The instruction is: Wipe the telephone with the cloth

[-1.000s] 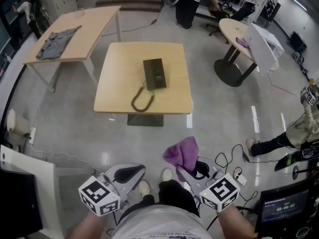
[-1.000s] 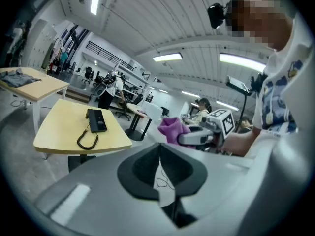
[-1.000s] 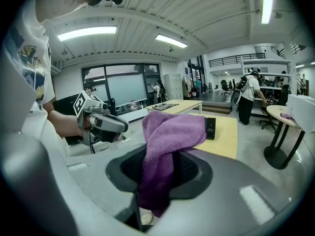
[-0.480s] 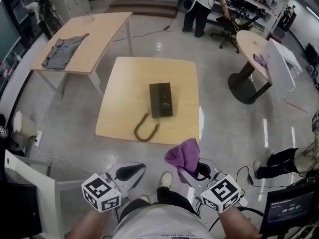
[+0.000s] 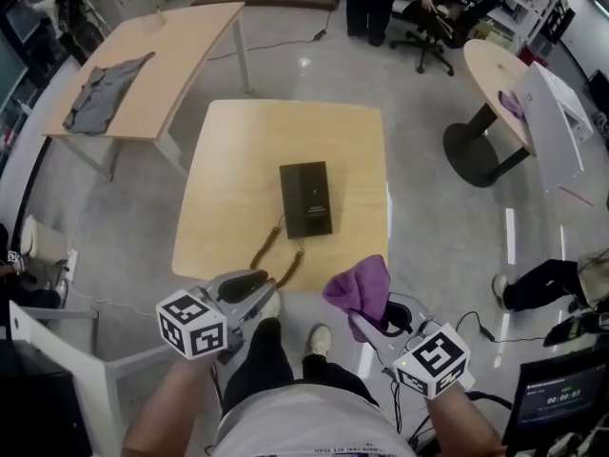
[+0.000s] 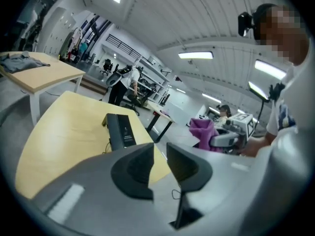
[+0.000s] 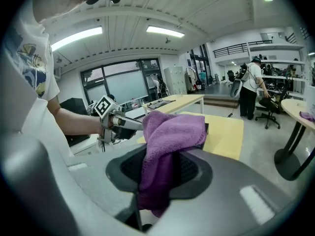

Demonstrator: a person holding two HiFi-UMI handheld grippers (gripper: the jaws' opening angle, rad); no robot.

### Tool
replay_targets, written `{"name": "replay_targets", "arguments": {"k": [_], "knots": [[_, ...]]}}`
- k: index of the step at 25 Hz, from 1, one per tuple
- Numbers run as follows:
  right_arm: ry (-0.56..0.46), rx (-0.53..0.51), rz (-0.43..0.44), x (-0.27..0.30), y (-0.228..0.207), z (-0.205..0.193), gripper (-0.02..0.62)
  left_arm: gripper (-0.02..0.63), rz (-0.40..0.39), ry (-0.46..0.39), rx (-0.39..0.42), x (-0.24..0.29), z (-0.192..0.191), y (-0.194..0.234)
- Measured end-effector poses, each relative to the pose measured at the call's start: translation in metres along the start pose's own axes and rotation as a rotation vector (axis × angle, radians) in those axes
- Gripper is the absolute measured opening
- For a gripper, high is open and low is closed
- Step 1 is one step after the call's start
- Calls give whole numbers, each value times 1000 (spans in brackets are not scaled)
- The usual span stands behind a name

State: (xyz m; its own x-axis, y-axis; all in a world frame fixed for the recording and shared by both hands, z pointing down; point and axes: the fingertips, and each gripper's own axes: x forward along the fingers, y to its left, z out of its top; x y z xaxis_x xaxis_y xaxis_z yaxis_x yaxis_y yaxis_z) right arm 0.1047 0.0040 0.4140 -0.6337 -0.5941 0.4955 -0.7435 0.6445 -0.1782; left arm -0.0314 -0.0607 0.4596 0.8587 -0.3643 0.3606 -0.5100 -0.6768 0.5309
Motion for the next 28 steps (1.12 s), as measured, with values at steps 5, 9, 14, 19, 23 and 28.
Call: {"name": "replay_targets", "arguments": {"k": [5,9,14,19,23,28], "knots": [[24,48,-48,26,-12,9,115,128,-71,-22,-81,34,18,54],[47,71,-77,47,-18,19,115,138,-93,17,-113,68,18,99],[88,103,-109,68,-26,23,115,152,-117,72,-218,112,4,150],[125,146,-160,72,-30,19,115,163,-171,111,-271,147,-4,167],[146,180,-196,73,-32,15,115,169,-230,93,-333,162,1,168],[163,217,-224,74,-31,13,115,155,-278,117,-341,174,2,157]]}}
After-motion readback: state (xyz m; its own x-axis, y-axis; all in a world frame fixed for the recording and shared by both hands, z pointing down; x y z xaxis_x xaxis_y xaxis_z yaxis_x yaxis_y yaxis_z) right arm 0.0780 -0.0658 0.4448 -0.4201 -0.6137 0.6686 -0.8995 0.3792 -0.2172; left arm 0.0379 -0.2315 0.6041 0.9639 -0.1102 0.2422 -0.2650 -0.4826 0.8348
